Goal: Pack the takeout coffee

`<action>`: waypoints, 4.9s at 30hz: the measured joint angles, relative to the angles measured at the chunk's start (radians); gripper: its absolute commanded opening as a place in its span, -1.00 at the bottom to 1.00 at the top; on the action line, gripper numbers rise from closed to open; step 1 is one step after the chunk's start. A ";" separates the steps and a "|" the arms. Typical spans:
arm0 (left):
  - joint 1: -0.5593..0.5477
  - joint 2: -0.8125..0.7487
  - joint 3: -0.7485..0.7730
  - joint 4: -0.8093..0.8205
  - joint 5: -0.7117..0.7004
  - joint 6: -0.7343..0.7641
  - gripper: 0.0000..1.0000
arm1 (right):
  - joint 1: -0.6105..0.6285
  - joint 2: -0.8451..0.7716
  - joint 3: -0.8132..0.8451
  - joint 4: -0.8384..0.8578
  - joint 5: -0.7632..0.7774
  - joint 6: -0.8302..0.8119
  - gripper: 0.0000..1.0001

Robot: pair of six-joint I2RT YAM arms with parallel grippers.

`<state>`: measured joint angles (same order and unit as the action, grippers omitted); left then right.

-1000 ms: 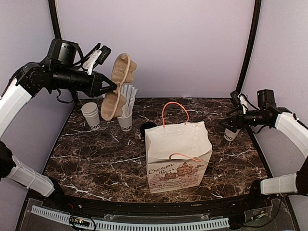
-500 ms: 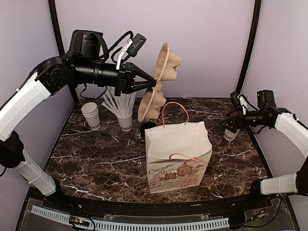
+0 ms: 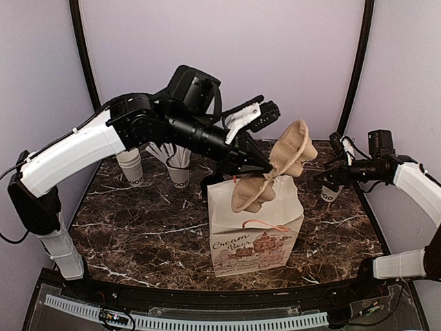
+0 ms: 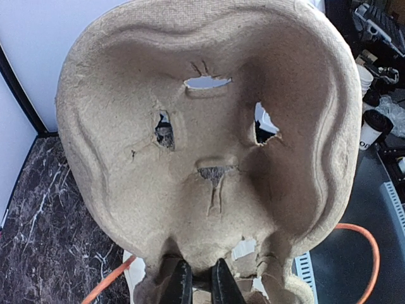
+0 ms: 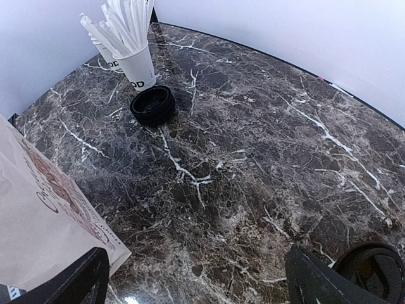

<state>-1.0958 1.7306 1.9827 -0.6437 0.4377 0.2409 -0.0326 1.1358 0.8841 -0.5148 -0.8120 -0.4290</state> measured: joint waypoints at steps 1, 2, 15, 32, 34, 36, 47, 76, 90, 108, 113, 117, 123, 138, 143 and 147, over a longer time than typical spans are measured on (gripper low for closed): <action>-0.003 0.019 0.009 -0.013 -0.011 0.013 -1.00 | 0.000 -0.001 0.000 0.000 0.000 0.000 0.97; -0.007 0.038 0.018 -0.028 -0.020 0.023 -1.00 | 0.000 -0.003 0.000 0.000 0.000 -0.001 0.97; -0.011 0.086 0.036 -0.162 -0.108 0.081 -1.00 | 0.000 -0.008 0.000 -0.001 -0.003 -0.007 0.97; -0.105 0.121 0.094 -0.359 -0.314 0.077 -1.00 | 0.000 0.000 0.000 -0.018 -0.038 -0.048 0.97; -0.117 0.123 0.094 -0.370 -0.342 0.077 -1.00 | 0.000 0.000 0.000 -0.020 -0.043 -0.053 0.97; -0.130 0.129 0.094 -0.383 -0.367 0.076 -1.00 | 0.000 0.000 0.000 -0.023 -0.048 -0.058 0.97; -0.160 0.147 0.061 -0.418 -0.478 0.062 -1.00 | 0.014 0.019 0.000 -0.057 -0.069 -0.088 0.97; -0.216 0.152 0.164 -0.512 -0.608 -0.026 -1.00 | 0.449 0.272 0.563 -0.518 0.007 0.037 0.97; -0.233 0.155 0.172 -0.540 -0.641 -0.039 -1.00 | 0.576 0.290 0.586 -0.547 0.076 0.117 0.97; -0.244 0.155 0.170 -0.585 -0.671 -0.097 -1.00 | 0.605 0.340 0.628 -0.614 0.232 0.123 0.97; -0.244 0.155 0.160 -0.587 -0.687 -0.105 -1.00 | 0.606 0.327 0.634 -0.637 0.233 0.097 0.97; -0.244 0.154 0.155 -0.589 -0.704 -0.107 -1.00 | 0.606 0.323 0.634 -0.650 0.233 0.076 0.97; -0.244 0.154 0.148 -0.588 -0.708 -0.109 -1.00 | 0.606 0.317 0.645 -0.686 0.229 0.026 0.97; -0.244 0.154 0.089 -0.600 -0.655 -0.080 -1.00 | 0.607 0.269 0.664 -0.742 0.240 -0.064 0.97; -0.244 0.154 0.060 -0.602 -0.622 -0.072 -1.00 | 0.607 0.268 0.664 -0.739 0.233 -0.066 0.97; -0.244 0.163 0.045 -0.602 -0.596 -0.068 -1.00 | 0.607 0.265 0.671 -0.739 0.225 -0.076 0.97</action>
<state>-1.3396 1.8935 2.0277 -1.2461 -0.1581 0.1726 0.5739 1.4006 1.5551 -1.2537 -0.5873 -0.5053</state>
